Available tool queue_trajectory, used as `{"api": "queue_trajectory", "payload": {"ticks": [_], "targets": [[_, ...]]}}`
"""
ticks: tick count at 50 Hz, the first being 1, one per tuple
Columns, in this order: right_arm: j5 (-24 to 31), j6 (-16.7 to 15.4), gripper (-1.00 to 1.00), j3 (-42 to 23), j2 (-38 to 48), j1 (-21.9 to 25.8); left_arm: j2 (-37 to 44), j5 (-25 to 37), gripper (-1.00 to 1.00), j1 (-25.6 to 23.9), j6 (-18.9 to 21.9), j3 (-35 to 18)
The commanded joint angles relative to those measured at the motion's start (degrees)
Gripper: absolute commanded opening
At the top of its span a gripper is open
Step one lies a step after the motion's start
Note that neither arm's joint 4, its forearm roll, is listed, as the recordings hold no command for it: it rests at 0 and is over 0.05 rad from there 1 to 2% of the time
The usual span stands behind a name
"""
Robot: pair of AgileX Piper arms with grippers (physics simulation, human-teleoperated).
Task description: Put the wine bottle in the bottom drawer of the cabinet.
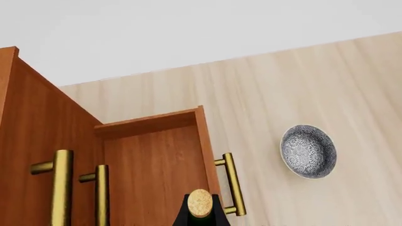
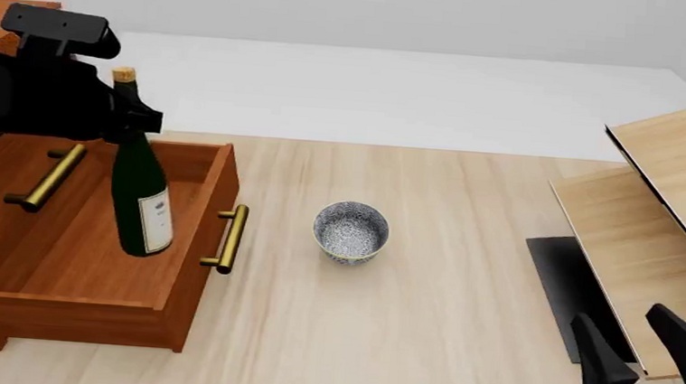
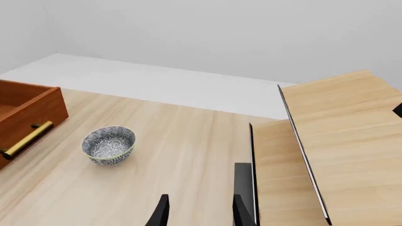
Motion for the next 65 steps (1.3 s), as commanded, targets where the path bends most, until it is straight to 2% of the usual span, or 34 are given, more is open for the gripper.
{"api": "queue_trajectory", "payload": {"ticks": [1, 32, 65], "targets": [[-0.48, -0.08, 1.00, 0.00, 0.47, 0.04, -2.24, -0.07, -1.00, 0.26, 0.64, 1.32], [-0.12, -0.10, 1.00, 0.00, 0.10, 0.05, -1.94, -3.59, -1.00, 1.99, 1.05, 5.88], [0.33, -0.22, 1.00, 0.00, -0.34, 0.05, 0.05, -8.11, -1.00, 1.10, 0.33, 10.26]]}}
